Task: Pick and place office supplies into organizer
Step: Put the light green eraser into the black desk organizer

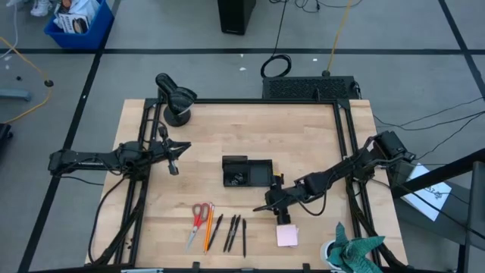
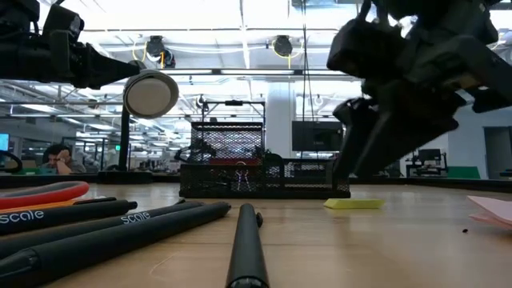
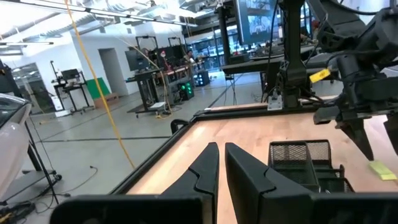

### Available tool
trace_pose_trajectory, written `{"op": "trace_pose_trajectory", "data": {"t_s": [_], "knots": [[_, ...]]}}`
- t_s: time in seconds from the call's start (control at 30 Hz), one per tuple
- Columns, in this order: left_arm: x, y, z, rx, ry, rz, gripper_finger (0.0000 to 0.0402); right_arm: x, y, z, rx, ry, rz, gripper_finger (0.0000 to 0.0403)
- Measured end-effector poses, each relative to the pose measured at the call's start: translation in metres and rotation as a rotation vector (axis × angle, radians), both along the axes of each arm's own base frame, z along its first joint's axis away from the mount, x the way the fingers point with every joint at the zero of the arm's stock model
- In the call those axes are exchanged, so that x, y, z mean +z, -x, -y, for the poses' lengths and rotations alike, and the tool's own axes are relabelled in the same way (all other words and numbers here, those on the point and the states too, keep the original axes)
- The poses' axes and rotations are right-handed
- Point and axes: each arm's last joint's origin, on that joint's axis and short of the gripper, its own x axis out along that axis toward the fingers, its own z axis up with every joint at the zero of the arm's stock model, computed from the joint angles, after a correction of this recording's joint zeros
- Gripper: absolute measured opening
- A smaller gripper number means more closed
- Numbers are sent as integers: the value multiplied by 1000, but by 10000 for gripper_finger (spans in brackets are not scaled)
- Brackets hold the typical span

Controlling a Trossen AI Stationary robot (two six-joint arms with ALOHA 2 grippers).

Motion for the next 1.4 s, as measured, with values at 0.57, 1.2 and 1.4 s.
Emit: {"op": "trace_pose_trajectory", "data": {"t_s": [0.57,1.2,1.4], "knots": [[0,0,0,0,4,0,35,-23,16,9,-7,-17,72,198],[-1,0,0,0,2,-6,35,-45,10,4,-10,1,84,170],[-1,0,0,0,2,-6,35,-45,11,3,-3,-16,73,141]]}}
